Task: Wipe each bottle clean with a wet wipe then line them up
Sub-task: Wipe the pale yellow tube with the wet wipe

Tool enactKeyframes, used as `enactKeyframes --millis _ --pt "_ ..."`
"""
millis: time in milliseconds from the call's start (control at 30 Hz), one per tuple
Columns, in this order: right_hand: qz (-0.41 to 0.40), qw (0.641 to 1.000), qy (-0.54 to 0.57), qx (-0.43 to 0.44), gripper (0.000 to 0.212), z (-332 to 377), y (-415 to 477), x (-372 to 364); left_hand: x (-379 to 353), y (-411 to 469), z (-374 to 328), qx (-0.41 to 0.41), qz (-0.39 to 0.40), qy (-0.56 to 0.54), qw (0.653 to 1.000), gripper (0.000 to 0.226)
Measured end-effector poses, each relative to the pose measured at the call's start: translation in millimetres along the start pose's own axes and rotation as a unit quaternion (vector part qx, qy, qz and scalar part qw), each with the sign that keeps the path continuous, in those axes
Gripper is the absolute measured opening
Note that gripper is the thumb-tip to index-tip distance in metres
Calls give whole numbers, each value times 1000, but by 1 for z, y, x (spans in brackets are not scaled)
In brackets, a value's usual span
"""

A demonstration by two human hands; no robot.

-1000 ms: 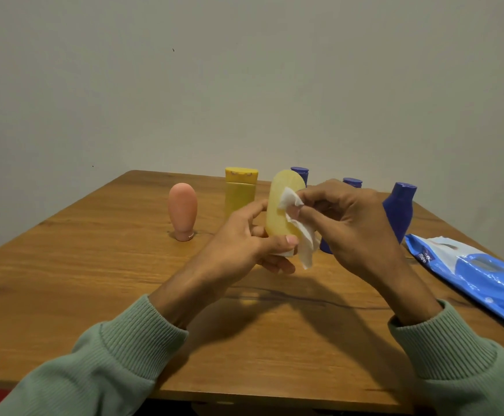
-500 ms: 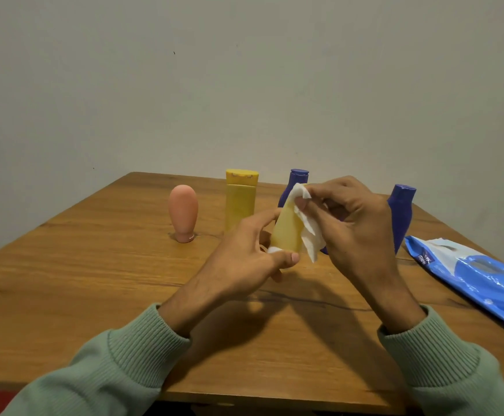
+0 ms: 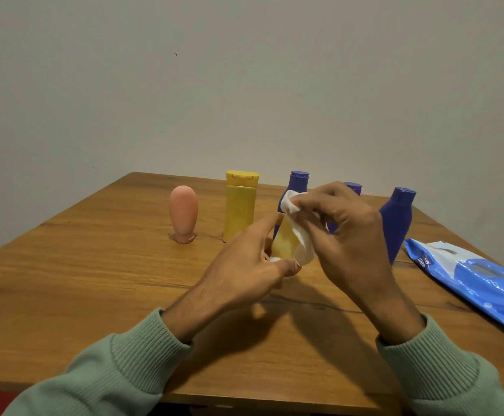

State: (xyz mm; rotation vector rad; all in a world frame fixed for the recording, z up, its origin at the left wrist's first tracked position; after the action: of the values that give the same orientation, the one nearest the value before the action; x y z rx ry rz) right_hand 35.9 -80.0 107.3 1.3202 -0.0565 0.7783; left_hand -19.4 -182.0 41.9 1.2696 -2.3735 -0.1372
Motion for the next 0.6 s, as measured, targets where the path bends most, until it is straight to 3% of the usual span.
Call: enactKeyframes --millis 233,500,600 --pt "-68 995 -18 -70 18 -25 6 22 -8 -2 1 26 33 -61 997 58" --pt "131 989 59 -21 17 -3 4 -11 4 1 -1 33 11 -248 968 44" --pt "122 991 61 -9 17 0 6 -7 0 0 -1 41 39 -274 960 49"
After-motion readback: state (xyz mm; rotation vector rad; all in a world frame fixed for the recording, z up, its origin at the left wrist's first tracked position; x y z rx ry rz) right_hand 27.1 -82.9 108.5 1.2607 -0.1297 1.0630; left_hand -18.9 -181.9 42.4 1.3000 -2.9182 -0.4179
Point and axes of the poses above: each hand's wrist, its own y-axis towards the middle knuckle, its own x-axis out of the back of the hand, z = x × y, the point moved 9 cm from there along y, towards the middle knuckle, and after that the axes turned 11 degrees about -y, right-handed, at the moved point
